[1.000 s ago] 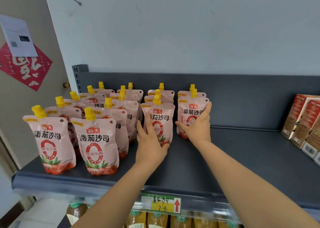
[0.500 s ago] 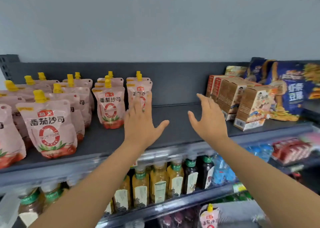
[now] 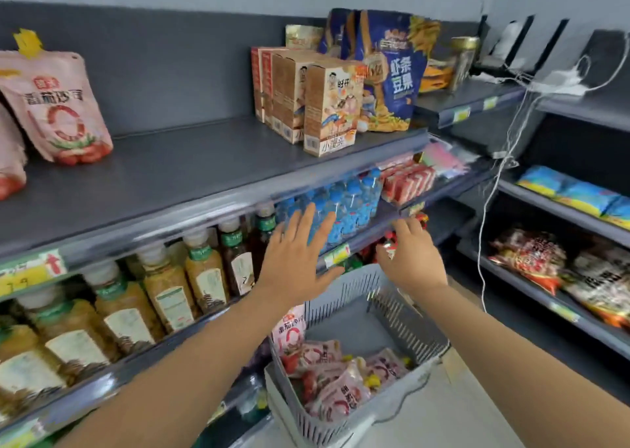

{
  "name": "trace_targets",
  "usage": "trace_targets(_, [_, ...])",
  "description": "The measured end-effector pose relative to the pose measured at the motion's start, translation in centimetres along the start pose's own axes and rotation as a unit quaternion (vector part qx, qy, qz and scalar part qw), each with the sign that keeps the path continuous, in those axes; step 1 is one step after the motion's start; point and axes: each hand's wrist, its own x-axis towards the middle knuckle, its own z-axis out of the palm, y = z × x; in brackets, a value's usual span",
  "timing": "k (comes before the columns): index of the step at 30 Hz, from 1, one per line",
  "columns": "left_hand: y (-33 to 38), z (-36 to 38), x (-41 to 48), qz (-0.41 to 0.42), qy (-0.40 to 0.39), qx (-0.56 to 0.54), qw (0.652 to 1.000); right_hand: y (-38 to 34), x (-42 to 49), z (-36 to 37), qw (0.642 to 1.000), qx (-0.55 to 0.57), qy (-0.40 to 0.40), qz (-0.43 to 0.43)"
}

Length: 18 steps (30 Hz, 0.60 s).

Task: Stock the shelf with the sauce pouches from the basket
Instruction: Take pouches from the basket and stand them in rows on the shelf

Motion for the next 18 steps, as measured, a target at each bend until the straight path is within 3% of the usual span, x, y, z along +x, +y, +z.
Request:
trace_targets(8, [4.1,10.4,-1.6,-0.048,-0.164,-0.001,0.985,7.9,0.3,9.0,0.981,0.004,-0.189,0.045])
trace_targets(12, [6.0,15.8,-3.5,-0.079,-0.319,-0.016,0.944,10.3,0.3,13.4,0.959,0.003,-0.278,0.058])
trace_targets(18, [9.4,21.2,-7.1,-0.04,-0.486,0.039,0.872,13.4,-0.5,18.2,0.916,0.01,-0.388,0.103])
